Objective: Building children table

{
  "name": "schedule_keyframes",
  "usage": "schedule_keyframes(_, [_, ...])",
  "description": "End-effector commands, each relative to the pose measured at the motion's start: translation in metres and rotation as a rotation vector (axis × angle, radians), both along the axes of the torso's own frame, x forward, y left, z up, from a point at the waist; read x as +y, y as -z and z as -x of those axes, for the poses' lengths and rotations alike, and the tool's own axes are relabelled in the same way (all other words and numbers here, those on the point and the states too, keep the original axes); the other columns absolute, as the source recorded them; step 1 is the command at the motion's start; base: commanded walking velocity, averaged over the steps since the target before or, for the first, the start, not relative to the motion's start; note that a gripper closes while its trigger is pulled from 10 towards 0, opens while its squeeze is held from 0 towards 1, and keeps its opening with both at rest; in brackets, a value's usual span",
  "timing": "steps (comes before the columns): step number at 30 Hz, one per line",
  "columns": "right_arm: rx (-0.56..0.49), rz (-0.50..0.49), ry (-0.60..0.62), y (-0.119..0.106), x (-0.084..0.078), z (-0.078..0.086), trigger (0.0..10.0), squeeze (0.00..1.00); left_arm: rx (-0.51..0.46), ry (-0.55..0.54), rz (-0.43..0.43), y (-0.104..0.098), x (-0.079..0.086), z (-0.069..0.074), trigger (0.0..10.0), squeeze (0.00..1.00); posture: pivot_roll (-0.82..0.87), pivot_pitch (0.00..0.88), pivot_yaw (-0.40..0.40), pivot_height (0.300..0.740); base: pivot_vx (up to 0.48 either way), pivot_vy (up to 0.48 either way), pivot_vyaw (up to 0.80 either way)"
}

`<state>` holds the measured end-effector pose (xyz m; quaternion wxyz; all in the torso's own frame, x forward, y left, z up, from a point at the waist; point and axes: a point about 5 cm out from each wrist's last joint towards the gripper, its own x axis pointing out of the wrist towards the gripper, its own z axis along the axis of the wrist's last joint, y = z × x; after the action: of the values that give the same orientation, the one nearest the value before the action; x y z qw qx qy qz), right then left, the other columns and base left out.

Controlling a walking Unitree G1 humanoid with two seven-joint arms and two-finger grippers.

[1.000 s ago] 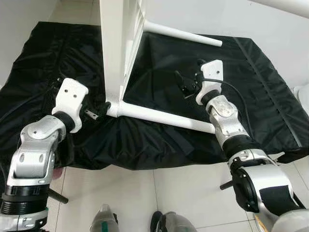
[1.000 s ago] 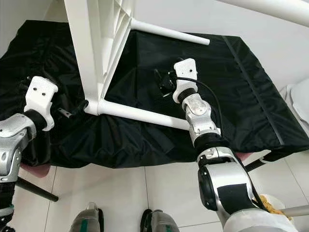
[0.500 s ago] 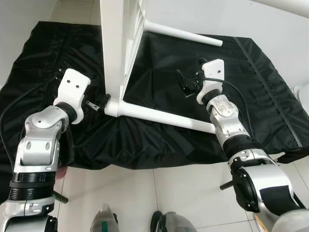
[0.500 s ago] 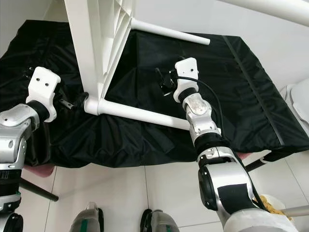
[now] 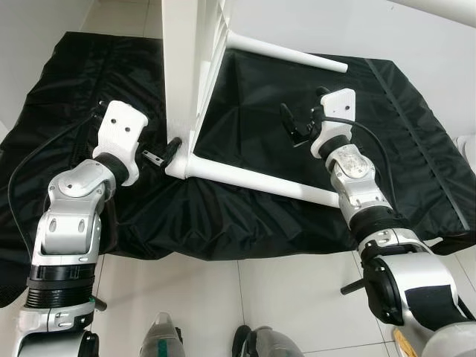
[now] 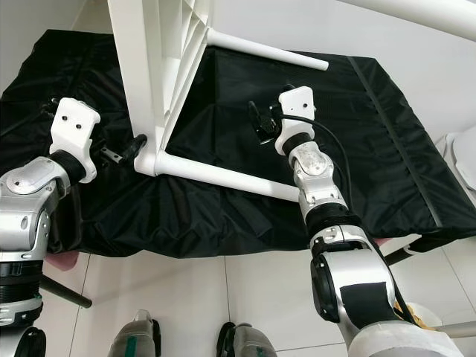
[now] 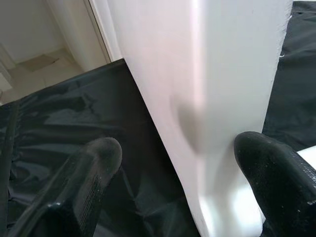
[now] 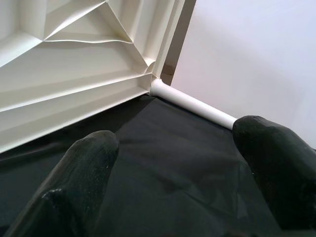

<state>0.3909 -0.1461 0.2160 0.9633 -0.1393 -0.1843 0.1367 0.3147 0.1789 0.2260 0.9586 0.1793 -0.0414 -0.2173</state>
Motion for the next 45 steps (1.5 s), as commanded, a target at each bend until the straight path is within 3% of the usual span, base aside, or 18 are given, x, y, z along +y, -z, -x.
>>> schedule_keyframes(1, [0.002, -0.002, 0.012, -0.001, -0.002, -0.001, 10.0, 0.00, -0.079, -0.068, 0.011, -0.012, -0.003, -0.005, 10.0, 0.00, 0.16, 0.090, -0.088, 0.740, 0.000, 0.000, 0.00])
schedule_keyframes(10, [-0.009, -0.009, 0.029, -0.004, -0.006, -0.001, 10.0, 0.00, -0.111, -0.036, 0.053, -0.023, -0.015, -0.015, 10.0, 0.00, 0.13, 0.082, -0.071, 0.740, 0.000, 0.000, 0.00])
schedule_keyframes(21, [-0.011, -0.003, 0.049, -0.003, -0.012, -0.001, 10.0, 0.00, -0.120, 0.110, 0.053, -0.024, -0.028, -0.010, 10.0, 0.00, 0.12, 0.088, -0.071, 0.740, 0.000, 0.000, 0.00])
schedule_keyframes(31, [-0.017, -0.002, 0.046, -0.008, -0.010, -0.003, 10.0, 0.00, -0.121, 0.162, 0.091, -0.027, -0.033, -0.009, 10.0, 0.00, 0.12, 0.087, -0.078, 0.740, 0.000, 0.000, 0.00])
schedule_keyframes(39, [-0.018, -0.002, 0.043, -0.008, -0.009, -0.002, 10.0, 0.00, -0.113, 0.071, 0.100, -0.031, -0.041, -0.018, 10.0, 0.00, 0.12, 0.095, -0.076, 0.740, 0.000, 0.000, 0.00])
schedule_keyframes(41, [-0.017, -0.003, 0.043, -0.007, -0.009, -0.002, 10.0, 0.00, -0.085, -0.009, 0.118, -0.031, -0.045, -0.026, 10.0, 0.00, 0.12, 0.098, -0.072, 0.740, 0.000, 0.000, 0.00])
schedule_keyframes(45, [-0.015, -0.006, 0.045, -0.005, -0.009, -0.001, 10.0, 0.00, -0.076, -0.065, 0.126, -0.032, -0.050, -0.031, 10.0, 0.00, 0.11, 0.099, -0.071, 0.740, 0.000, 0.000, 0.00])
